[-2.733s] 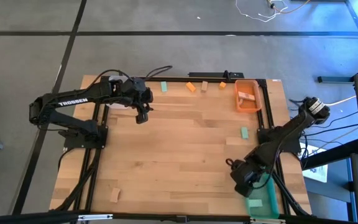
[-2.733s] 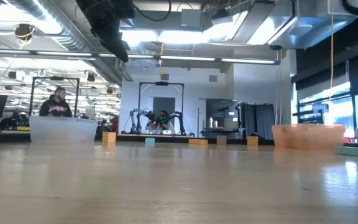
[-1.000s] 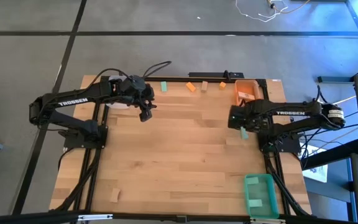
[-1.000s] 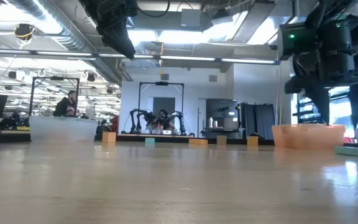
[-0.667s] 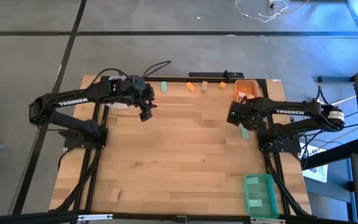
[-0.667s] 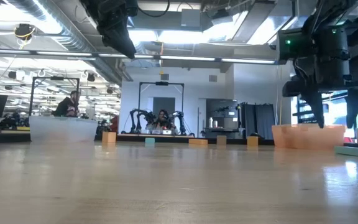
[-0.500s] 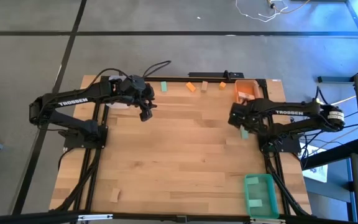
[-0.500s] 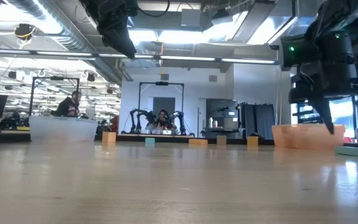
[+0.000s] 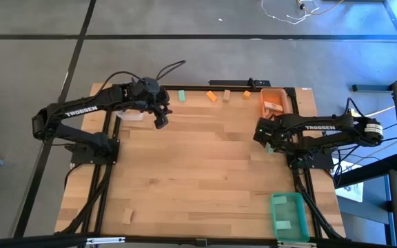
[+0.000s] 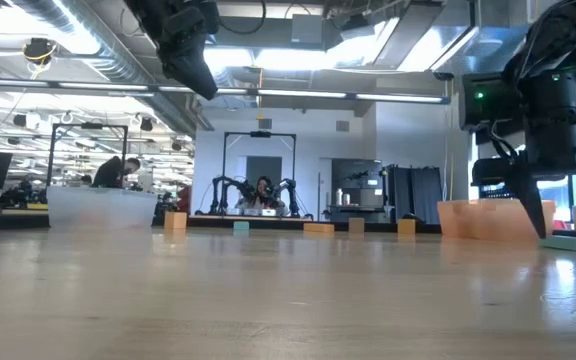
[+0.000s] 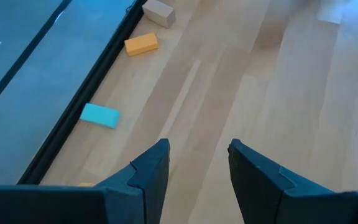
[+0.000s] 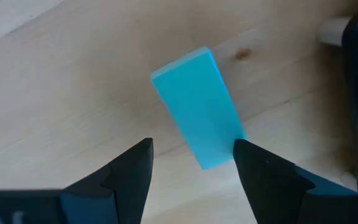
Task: Sort & place blocks by color
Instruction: Put the blue block into the green bin
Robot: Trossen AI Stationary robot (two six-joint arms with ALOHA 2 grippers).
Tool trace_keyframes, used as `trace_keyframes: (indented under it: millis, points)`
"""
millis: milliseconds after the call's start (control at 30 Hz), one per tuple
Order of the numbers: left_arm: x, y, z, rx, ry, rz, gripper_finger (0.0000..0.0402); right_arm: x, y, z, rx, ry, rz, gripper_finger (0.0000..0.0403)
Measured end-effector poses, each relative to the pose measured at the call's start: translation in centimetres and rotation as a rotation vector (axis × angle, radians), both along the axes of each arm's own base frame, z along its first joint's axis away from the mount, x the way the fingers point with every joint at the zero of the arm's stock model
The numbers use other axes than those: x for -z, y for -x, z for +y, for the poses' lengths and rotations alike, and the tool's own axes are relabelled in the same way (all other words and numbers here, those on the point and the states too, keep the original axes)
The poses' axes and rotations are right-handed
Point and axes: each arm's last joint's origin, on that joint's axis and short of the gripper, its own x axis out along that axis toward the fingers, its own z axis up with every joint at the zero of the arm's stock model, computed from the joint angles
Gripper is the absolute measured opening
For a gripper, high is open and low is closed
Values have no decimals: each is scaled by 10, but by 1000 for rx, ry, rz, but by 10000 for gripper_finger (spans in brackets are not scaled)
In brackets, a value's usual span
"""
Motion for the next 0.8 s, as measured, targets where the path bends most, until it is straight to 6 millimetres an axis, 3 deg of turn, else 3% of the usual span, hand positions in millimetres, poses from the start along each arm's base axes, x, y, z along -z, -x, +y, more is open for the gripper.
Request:
trace_keyframes:
  millis: [300, 533, 800]
  points:
    - [0, 1, 3, -12, 1, 1, 153, -9, -24, -9, -108, 109, -218, 230]
    - [0, 2, 3, -6, 7, 4, 153, -11, -25, -11, -105, 169, -189, 230]
    - [0, 2, 3, -6, 7, 4, 153, -31, -28, -13, -206, 182, -143, 229]
